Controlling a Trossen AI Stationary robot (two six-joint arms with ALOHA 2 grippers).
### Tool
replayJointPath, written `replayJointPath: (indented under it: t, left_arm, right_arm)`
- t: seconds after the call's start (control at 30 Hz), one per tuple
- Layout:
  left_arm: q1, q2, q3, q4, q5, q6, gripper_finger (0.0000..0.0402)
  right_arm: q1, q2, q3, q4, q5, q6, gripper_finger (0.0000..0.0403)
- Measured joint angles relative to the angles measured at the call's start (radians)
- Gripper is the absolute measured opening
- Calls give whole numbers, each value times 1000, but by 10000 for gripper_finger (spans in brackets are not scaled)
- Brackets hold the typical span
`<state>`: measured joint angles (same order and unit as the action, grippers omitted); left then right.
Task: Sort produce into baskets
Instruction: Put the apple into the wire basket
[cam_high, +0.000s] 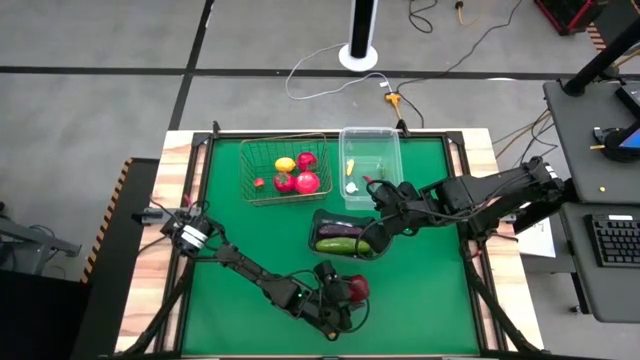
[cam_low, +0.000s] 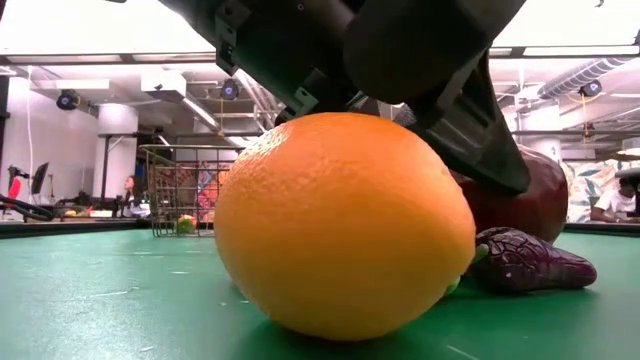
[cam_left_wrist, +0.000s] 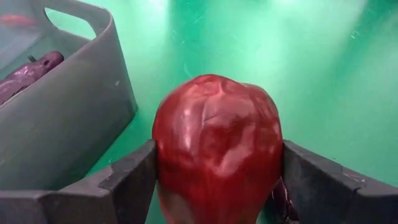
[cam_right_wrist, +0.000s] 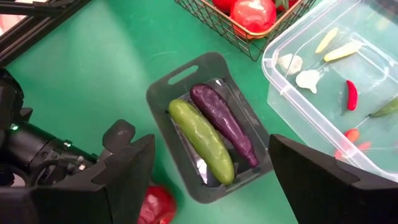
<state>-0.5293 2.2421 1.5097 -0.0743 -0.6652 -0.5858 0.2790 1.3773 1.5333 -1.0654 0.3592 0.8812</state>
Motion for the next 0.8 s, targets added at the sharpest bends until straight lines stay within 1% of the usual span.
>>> replayJointPath:
  t: [0.17, 0.33, 0.63, 0.73, 0.8]
  left_arm:
    - [0, -6, 5, -9, 14, 29, 284]
    - [1, -43, 10, -30, 53, 108, 283]
    - [4, -179, 11, -102, 5, 202, 282]
    - [6, -240, 12, -160, -1, 201, 282]
    - [6, -285, 12, -238, -3, 196, 282]
  right_arm:
    - [0, 0, 0, -1, 0, -1, 306]
    - [0, 0, 0, -2, 0, -2, 306]
    - [0, -1, 0, -2, 0, -1, 306]
    - [0, -2, 0, -2, 0, -1, 306]
    - [0, -2, 0, -2, 0, 0, 306]
